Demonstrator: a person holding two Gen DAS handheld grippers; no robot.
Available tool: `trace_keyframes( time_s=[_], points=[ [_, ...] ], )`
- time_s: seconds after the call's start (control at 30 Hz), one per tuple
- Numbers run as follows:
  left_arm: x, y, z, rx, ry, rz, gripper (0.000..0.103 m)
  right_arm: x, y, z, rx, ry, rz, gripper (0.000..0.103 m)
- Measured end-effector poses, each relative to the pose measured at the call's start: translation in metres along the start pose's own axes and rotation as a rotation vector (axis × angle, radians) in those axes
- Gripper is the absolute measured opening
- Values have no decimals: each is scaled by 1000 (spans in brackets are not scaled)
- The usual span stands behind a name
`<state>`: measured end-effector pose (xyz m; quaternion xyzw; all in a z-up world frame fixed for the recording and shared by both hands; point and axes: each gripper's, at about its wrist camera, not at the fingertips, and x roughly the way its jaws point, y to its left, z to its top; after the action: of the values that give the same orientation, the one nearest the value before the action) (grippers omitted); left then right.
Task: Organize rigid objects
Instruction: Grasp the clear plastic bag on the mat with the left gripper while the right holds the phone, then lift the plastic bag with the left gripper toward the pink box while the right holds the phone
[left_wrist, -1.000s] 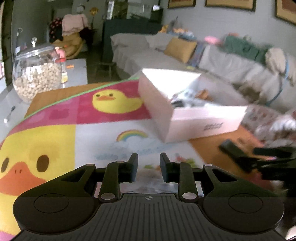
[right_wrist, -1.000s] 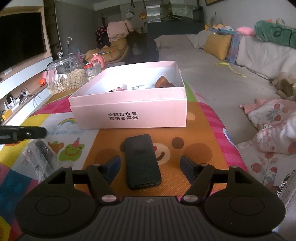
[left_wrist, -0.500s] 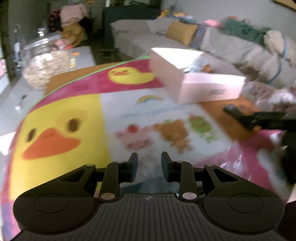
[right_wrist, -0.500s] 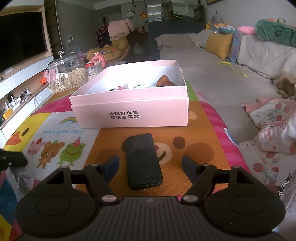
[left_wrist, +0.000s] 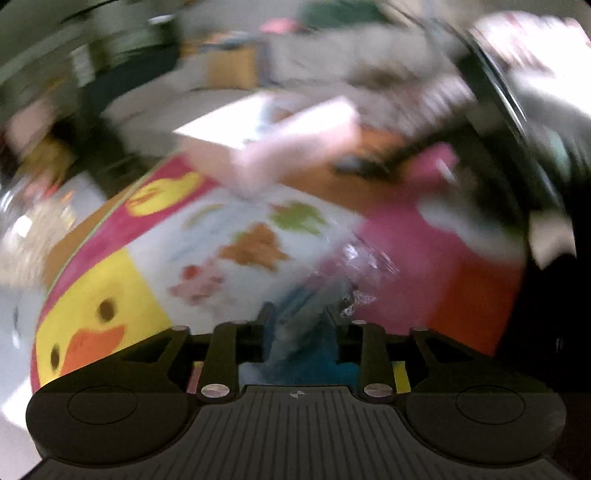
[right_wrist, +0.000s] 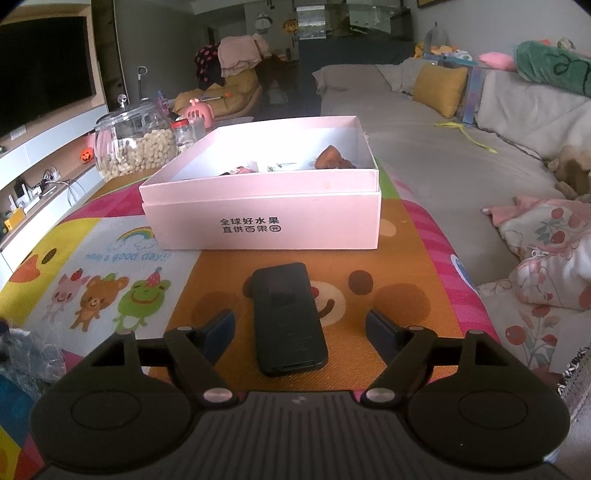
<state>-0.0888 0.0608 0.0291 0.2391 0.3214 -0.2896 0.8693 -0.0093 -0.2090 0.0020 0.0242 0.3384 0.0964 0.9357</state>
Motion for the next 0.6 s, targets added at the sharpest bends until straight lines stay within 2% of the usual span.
trace_keyframes(
  time_s=[0.07, 0.17, 0.3, 0.47, 0.53, 0.6],
  points=[
    [7, -13, -1, 90, 18, 25, 41, 0, 0, 0, -2, 1, -1, 79],
    [21, -8, 4, 48, 26, 44, 42, 0, 1, 0, -8, 3, -1, 80],
    [38, 17, 13, -130, 39, 38, 44, 0, 1, 0, -7, 4, 2, 80],
    [45, 53, 6, -427, 37, 158, 42, 1, 0, 0, -6, 4, 3, 81],
    [44, 62, 1, -545, 14, 127, 44, 1, 0, 0, -7, 4, 3, 81],
    [41, 59, -1, -574, -3, 134, 44, 1, 0, 0, -7, 4, 3, 81]
  ],
)
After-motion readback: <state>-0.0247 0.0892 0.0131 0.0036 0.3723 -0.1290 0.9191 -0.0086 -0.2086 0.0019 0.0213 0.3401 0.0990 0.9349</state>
